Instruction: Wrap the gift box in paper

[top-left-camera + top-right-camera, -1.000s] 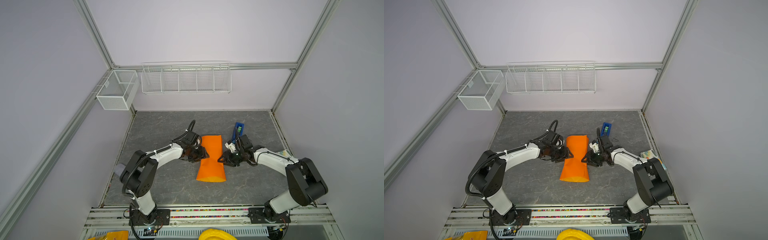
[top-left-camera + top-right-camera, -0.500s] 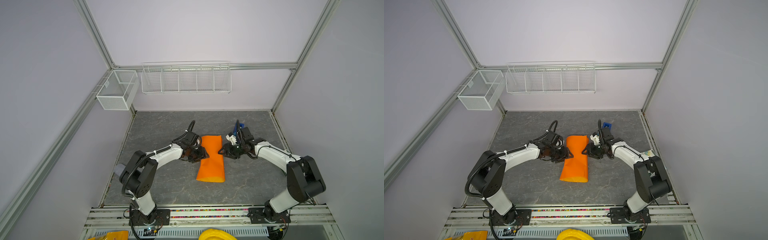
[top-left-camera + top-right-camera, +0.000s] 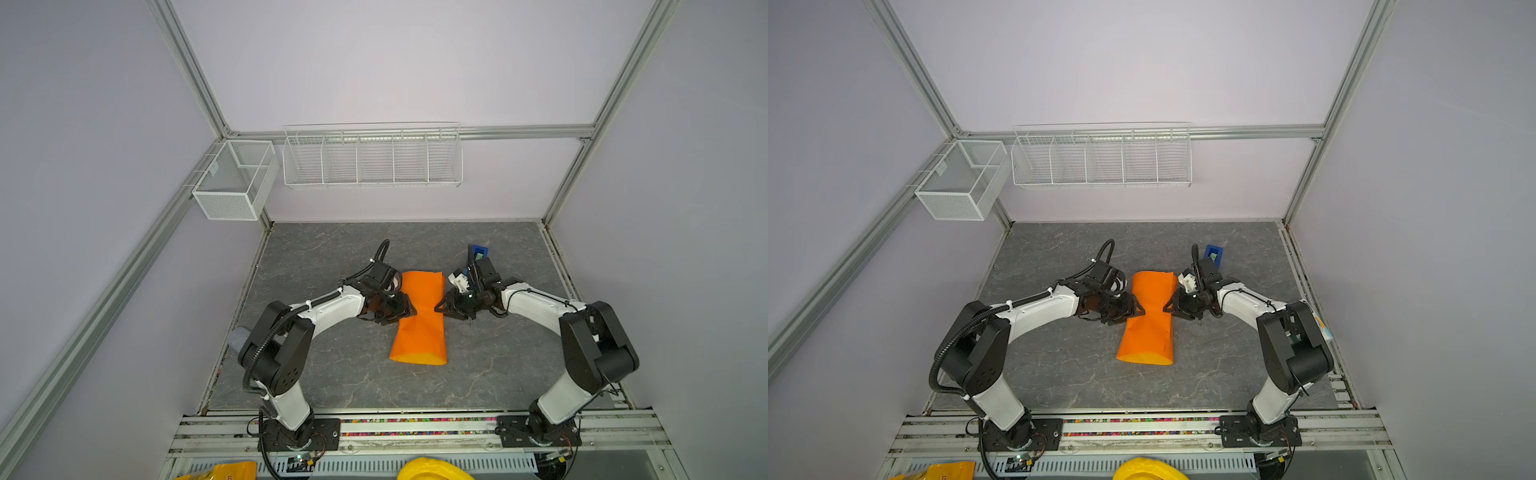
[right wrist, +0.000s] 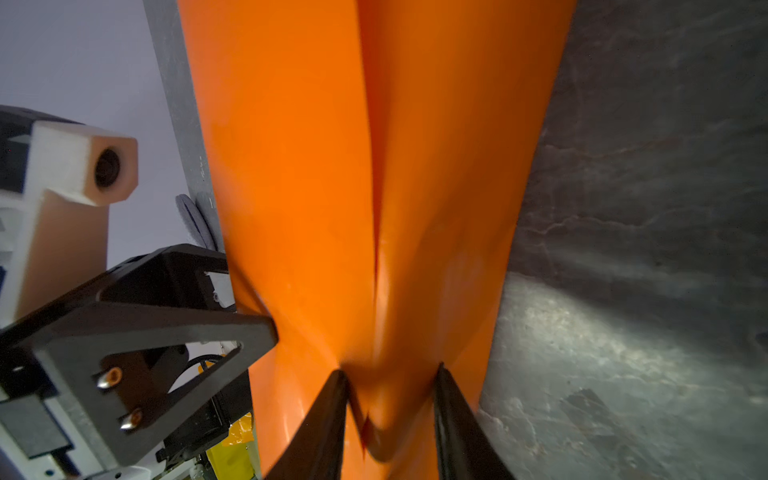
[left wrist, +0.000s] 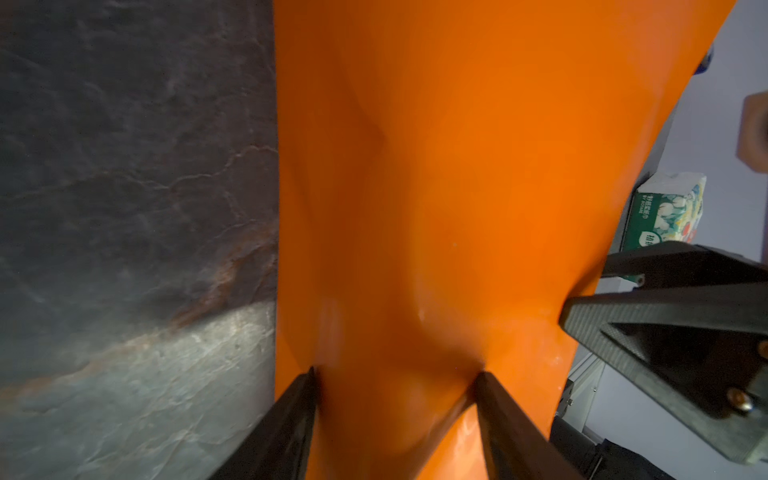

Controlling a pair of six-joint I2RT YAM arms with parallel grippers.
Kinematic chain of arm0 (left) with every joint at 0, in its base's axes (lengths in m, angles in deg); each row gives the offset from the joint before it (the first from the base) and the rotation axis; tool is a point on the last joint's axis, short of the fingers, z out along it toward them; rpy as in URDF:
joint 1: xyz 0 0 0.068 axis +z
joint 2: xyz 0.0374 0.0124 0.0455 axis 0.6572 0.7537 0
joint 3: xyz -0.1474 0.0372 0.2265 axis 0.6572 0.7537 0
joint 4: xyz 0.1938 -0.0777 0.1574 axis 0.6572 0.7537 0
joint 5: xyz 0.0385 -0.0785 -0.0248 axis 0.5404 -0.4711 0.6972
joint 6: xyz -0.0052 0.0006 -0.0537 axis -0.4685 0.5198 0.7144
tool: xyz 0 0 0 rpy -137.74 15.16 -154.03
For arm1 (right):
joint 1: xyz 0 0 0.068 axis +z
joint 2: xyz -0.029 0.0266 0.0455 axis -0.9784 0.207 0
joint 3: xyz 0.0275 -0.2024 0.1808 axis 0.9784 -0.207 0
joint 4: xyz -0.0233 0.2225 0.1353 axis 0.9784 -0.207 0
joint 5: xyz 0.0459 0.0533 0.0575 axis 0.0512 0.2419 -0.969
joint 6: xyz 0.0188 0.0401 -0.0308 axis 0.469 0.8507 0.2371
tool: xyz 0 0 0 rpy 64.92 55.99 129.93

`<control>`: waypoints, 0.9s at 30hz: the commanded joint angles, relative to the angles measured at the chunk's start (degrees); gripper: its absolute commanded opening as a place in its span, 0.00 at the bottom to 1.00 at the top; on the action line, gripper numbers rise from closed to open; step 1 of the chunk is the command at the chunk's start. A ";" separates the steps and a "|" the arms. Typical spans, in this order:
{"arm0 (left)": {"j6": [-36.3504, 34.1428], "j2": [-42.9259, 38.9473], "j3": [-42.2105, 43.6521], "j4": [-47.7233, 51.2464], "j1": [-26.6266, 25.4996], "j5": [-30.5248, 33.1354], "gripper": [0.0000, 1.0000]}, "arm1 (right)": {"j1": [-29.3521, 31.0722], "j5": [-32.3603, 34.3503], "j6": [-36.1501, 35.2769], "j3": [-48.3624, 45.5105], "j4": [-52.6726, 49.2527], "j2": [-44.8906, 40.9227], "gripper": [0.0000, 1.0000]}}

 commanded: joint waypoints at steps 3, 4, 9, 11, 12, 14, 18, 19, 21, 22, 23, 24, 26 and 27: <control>-4.76 0.71 -0.11 8.97 4.54 7.65 0.61 | 6.76 4.39 10.99 -3.38 2.52 -1.25 0.29; -5.67 0.36 -0.35 9.60 5.13 7.58 0.61 | 7.75 5.62 13.22 -3.59 2.98 -1.21 0.28; -7.90 -2.29 -2.32 11.80 6.03 8.82 0.62 | 10.32 11.59 19.74 -4.62 5.01 -0.15 0.26; -7.92 -4.41 -3.25 12.90 5.98 9.58 0.62 | 10.30 11.82 19.93 -4.65 5.07 0.62 0.27; -7.77 -5.60 -3.95 13.61 6.01 10.23 0.62 | 10.33 11.91 19.84 -4.58 5.06 0.91 0.26; -7.34 -7.93 -4.80 14.54 6.05 10.48 0.63 | 10.31 11.81 19.44 -4.33 4.74 1.22 0.26; -5.74 -11.09 -4.94 15.11 5.90 8.96 0.63 | 10.30 11.73 18.64 -3.96 4.18 1.54 0.26; -5.33 -11.49 -4.64 14.96 5.59 8.19 0.63 | 10.27 11.56 18.49 -3.88 4.18 1.62 0.26; -4.34 -11.67 -3.60 13.98 4.77 6.66 0.62 | 10.31 11.36 18.20 -3.65 4.11 1.98 0.26; -3.73 -11.66 -2.86 13.05 4.17 5.85 0.60 | 10.30 11.29 18.15 -3.61 4.18 2.15 0.26; -3.22 -11.51 -2.34 12.21 3.51 5.21 0.58 | 10.29 11.21 18.07 -3.61 4.18 2.15 0.26; -2.76 -11.12 -1.83 11.42 2.57 4.64 0.55 | 10.29 11.18 17.96 -3.53 4.18 2.29 0.26; -1.60 -9.83 -0.88 9.60 0.72 3.74 0.46 | 10.32 11.04 17.80 -3.52 4.18 2.34 0.26; -0.96 -9.29 -0.31 8.58 0.04 3.28 0.42 | 10.30 11.05 17.75 -3.52 4.18 2.37 0.26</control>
